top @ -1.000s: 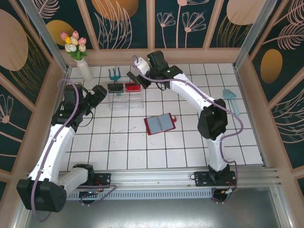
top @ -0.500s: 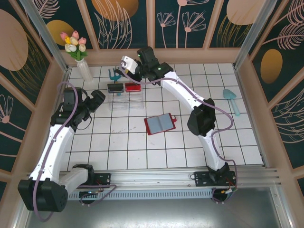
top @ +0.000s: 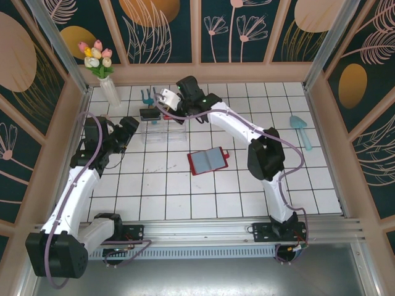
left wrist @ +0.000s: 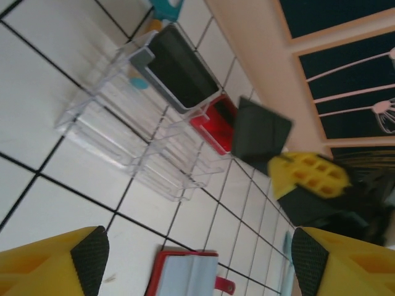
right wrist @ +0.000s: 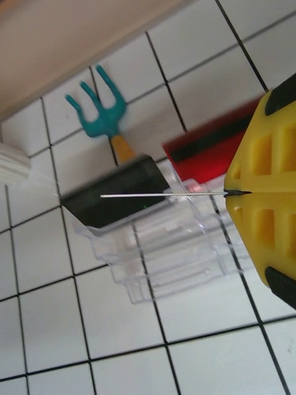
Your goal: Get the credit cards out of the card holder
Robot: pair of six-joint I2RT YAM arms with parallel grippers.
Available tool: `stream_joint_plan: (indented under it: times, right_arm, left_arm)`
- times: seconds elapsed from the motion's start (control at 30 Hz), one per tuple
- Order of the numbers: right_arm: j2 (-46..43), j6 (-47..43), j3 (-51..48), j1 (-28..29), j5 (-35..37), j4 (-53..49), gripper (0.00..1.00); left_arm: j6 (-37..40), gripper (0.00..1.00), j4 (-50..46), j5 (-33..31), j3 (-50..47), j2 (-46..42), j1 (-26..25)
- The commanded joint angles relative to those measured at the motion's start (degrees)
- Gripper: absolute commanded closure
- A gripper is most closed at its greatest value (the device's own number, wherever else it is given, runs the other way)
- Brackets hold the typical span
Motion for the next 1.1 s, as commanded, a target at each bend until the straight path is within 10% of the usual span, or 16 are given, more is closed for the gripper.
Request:
stream_joint_plan:
  times: [0.0, 0.4, 1.07]
  right_arm:
    - [-9.84, 10.85, -4.92, -1.95, -4.29, 6.54, 1.00]
    - [-22.13, 47.87, -23.28, -16.84, -47.60, 24.11, 1.00]
    - [-24.07, 73.09, -33.73, -18.71, -57.95, 48.44, 1.00]
  left_arm:
    - [-1.62, 0.25, 9.00, 3.39, -0.60, -0.12, 0.35]
    - [8.29, 0.49, 25.07, 18.33, 7.58, 13.35, -7.91]
    - [7.69, 0.77, 39.47, 28.04, 12.17, 23.87, -13.73]
